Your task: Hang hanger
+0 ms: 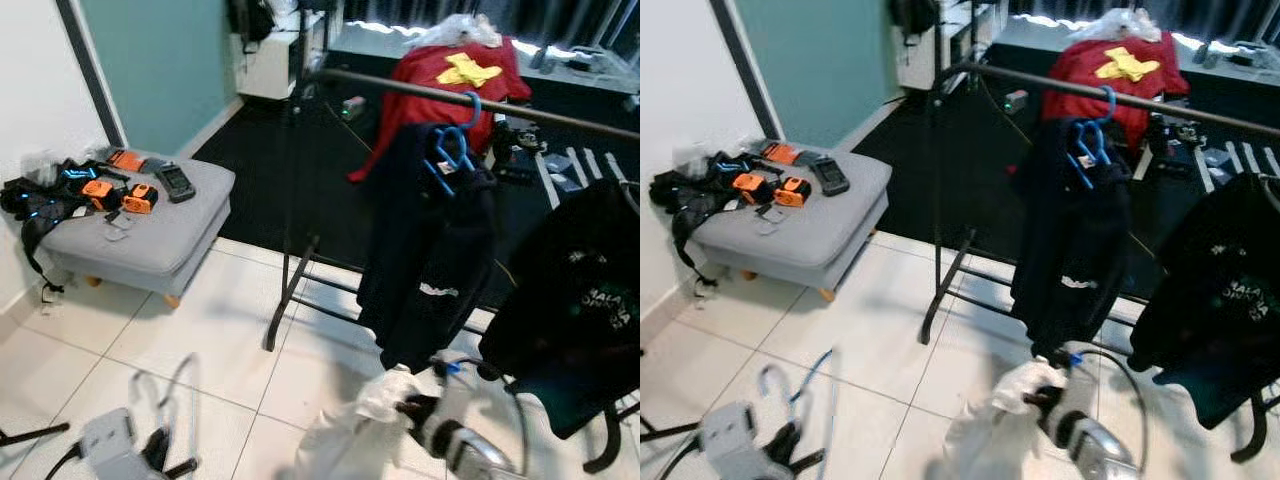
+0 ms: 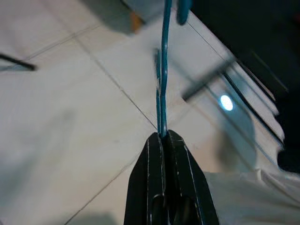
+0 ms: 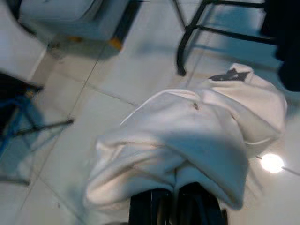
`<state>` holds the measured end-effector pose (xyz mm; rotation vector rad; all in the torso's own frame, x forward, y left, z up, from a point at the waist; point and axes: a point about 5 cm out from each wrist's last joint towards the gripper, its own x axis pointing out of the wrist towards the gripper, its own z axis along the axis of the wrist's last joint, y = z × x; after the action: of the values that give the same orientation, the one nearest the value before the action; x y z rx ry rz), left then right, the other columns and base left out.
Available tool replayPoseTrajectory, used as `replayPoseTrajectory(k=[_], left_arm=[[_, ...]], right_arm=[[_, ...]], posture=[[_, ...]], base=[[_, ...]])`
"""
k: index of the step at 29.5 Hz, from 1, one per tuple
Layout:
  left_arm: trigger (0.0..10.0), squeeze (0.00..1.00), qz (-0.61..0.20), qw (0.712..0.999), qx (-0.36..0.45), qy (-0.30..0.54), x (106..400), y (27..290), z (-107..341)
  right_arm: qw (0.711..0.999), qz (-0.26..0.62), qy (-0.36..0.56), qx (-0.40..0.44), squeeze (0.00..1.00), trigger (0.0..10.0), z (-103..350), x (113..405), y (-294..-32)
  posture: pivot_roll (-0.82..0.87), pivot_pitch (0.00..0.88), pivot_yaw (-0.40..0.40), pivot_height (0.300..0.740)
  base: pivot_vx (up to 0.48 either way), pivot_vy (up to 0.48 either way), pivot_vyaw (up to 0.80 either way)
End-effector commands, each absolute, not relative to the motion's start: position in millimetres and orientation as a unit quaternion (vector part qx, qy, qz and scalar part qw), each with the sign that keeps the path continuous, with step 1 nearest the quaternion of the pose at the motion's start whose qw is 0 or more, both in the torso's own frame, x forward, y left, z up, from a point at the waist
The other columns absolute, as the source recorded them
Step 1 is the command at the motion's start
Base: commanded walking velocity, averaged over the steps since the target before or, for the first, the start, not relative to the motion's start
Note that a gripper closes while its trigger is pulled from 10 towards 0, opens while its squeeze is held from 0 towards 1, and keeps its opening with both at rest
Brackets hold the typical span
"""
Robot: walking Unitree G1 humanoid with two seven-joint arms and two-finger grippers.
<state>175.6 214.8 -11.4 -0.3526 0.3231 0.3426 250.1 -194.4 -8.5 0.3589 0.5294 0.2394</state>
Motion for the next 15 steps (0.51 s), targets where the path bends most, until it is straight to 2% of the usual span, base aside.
replayPoseTrajectory(k=[1,6,11,13,15], left_arm=[[10.0,0.0,0.179,0.95,-0.18,0.18,165,218,-23],[10.0,0.0,0.148,0.955,-0.168,0.193,164,221,-33],[10.0,0.0,0.124,0.95,-0.183,0.22,158,224,-43],[10.0,0.0,0.117,0.95,-0.176,0.232,151,233,-50],[10.0,0.0,0.12,0.948,-0.176,0.237,148,241,-55]], right_arm=[[0.945,0.109,0.253,0.173,0.0,10.0,-8,251,-196],[0.949,0.092,0.251,0.169,0.0,10.0,-11,247,-205],[0.95,0.082,0.249,0.172,0.0,10.0,-13,247,-199],[0.951,0.072,0.247,0.173,0.0,10.0,-12,250,-204],[0.954,0.054,0.241,0.169,0.0,10.0,-8,253,-222]], posture=[[-0.01,0.089,-0.076,0.74],[-0.02,0.086,-0.064,0.74],[-0.02,0.083,-0.06,0.74],[-0.01,0.081,-0.057,0.74],[-0.01,0.08,-0.057,0.74]], base=[[0.0,0.0,0.75],[0.0,0.0,0.74],[0.0,0.0,0.74],[0.0,0.0,0.74],[0.0,0.0,0.74]])
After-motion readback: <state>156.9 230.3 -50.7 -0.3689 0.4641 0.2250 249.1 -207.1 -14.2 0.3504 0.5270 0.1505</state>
